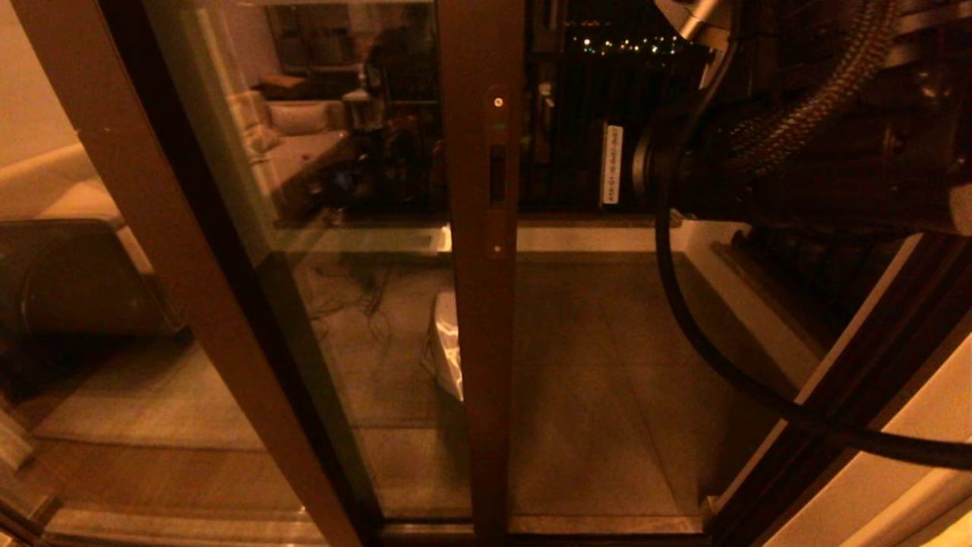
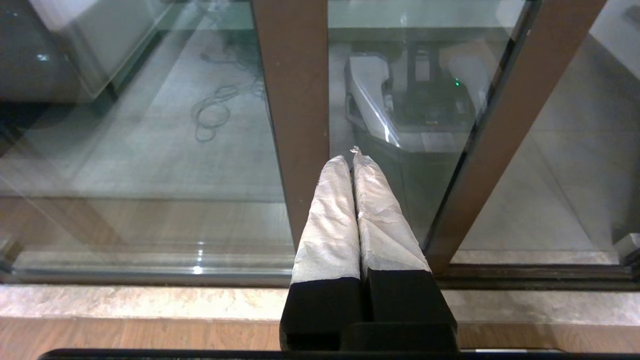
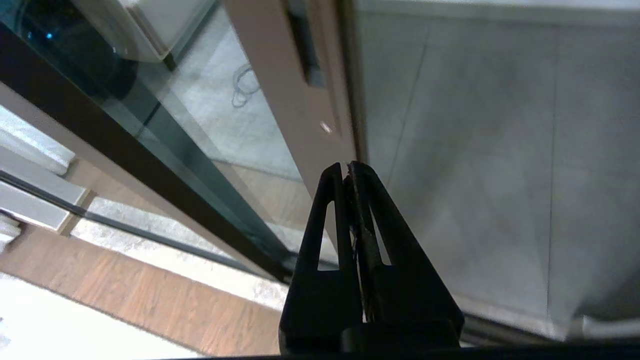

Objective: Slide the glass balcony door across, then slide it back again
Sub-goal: Close the slid door

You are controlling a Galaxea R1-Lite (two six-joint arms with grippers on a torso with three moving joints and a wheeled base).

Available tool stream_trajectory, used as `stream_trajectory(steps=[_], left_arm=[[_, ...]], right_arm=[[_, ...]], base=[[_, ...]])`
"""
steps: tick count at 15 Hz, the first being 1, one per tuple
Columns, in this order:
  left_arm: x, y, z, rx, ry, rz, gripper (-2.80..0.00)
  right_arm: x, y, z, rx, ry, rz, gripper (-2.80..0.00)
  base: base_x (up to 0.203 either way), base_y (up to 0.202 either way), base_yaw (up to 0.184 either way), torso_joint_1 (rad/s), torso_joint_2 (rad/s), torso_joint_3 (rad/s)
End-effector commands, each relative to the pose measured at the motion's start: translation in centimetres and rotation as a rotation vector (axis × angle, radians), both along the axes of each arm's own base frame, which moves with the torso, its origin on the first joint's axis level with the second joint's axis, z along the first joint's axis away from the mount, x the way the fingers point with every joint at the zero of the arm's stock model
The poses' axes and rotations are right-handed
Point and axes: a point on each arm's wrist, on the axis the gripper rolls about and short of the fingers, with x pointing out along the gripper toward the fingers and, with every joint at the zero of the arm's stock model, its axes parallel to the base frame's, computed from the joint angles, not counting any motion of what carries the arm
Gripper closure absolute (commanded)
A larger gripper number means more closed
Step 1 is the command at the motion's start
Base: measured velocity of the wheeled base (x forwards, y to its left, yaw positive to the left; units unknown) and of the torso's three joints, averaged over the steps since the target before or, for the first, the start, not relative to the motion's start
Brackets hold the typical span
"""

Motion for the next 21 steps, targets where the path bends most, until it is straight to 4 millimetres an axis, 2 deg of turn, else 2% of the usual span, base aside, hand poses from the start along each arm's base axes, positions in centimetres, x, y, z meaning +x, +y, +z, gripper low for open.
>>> stream_trajectory(steps=[1,3,6,9,11,14,15,21], left_arm=[[0.0,0.0,0.0,0.000,0.001,0.000,0.00],[0.0,0.0,0.0,0.000,0.001,0.000,0.00],[0.0,0.0,0.0,0.000,0.001,0.000,0.00],[0.0,0.0,0.0,0.000,0.001,0.000,0.00],[0.0,0.0,0.0,0.000,0.000,0.000,0.00],[0.0,0.0,0.0,0.000,0.001,0.000,0.00],[0.0,0.0,0.0,0.000,0.000,0.000,0.00],[0.0,0.0,0.0,0.000,0.000,0.000,0.00]], right_arm=[[1.8,2.0,-0.8,-0.027,0.001,0.004,0.00],[2.6,3.0,-0.7,-0.035,-0.017,0.009,0.00],[3.8,3.7,-2.6,-0.097,0.012,0.001,0.00],[5.3,4.8,-3.0,-0.091,0.003,-0.010,0.00],[5.6,4.7,-2.2,-0.072,-0.016,-0.022,0.00],[6.8,4.2,-2.5,-0.100,-0.029,-0.043,0.00],[7.2,4.1,-2.4,-0.097,-0.043,-0.050,-2.80],[7.0,4.0,-2.2,-0.097,-0.048,-0.055,-2.80]], base=[[0.000,0.000,0.000,0.000,0.00,0.000],[0.000,0.000,0.000,0.000,0.00,0.000],[0.000,0.000,0.000,0.000,0.00,0.000],[0.000,0.000,0.000,0.000,0.00,0.000],[0.000,0.000,0.000,0.000,0.00,0.000],[0.000,0.000,0.000,0.000,0.00,0.000],[0.000,0.000,0.000,0.000,0.00,0.000],[0.000,0.000,0.000,0.000,0.00,0.000]])
